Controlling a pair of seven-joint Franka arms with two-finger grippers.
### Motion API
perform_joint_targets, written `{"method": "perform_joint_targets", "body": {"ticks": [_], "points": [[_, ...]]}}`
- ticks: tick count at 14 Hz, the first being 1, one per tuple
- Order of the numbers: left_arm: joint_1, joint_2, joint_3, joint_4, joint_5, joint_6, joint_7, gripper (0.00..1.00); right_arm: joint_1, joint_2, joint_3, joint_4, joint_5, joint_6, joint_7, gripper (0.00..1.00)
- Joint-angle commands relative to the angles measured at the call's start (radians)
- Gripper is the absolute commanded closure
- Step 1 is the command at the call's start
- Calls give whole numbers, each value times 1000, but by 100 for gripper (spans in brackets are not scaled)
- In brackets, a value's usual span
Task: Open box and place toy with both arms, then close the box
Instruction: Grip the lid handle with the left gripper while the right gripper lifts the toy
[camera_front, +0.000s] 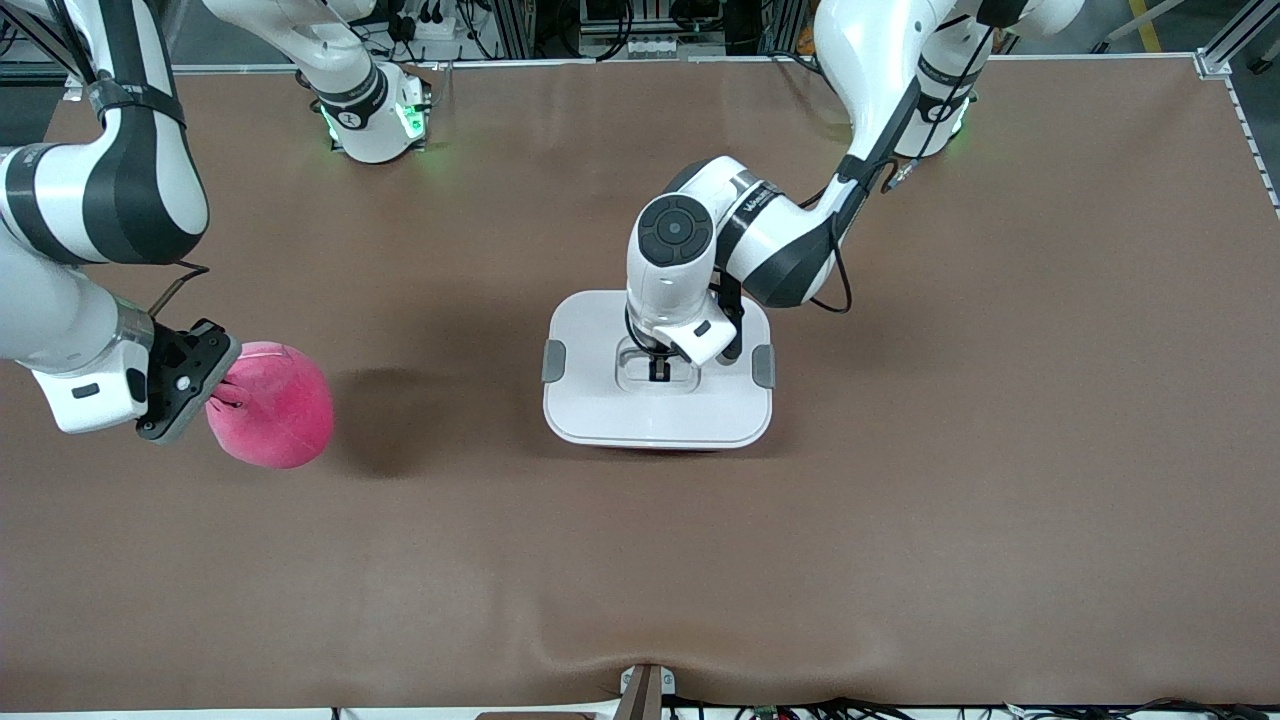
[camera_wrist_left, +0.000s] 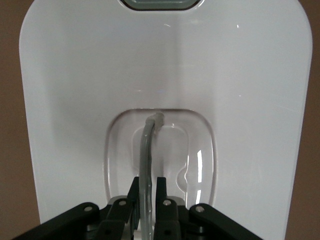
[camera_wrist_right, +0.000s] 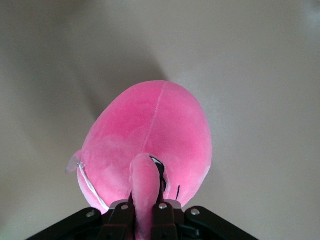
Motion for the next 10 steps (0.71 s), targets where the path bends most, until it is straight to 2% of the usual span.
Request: {"method": "perform_joint_targets", "body": {"ticks": [1, 4, 10], "points": [[-2, -11, 2, -6, 13, 1, -9, 83, 8, -26, -2, 0, -6, -28, 16, 100], [-3, -13, 2, -6, 13, 3, -9, 90, 8, -27, 0, 15, -6, -40, 19, 100], [-2, -22, 1, -7, 12, -2, -9, 95, 23, -26, -2, 51, -5, -97, 91, 100]]}}
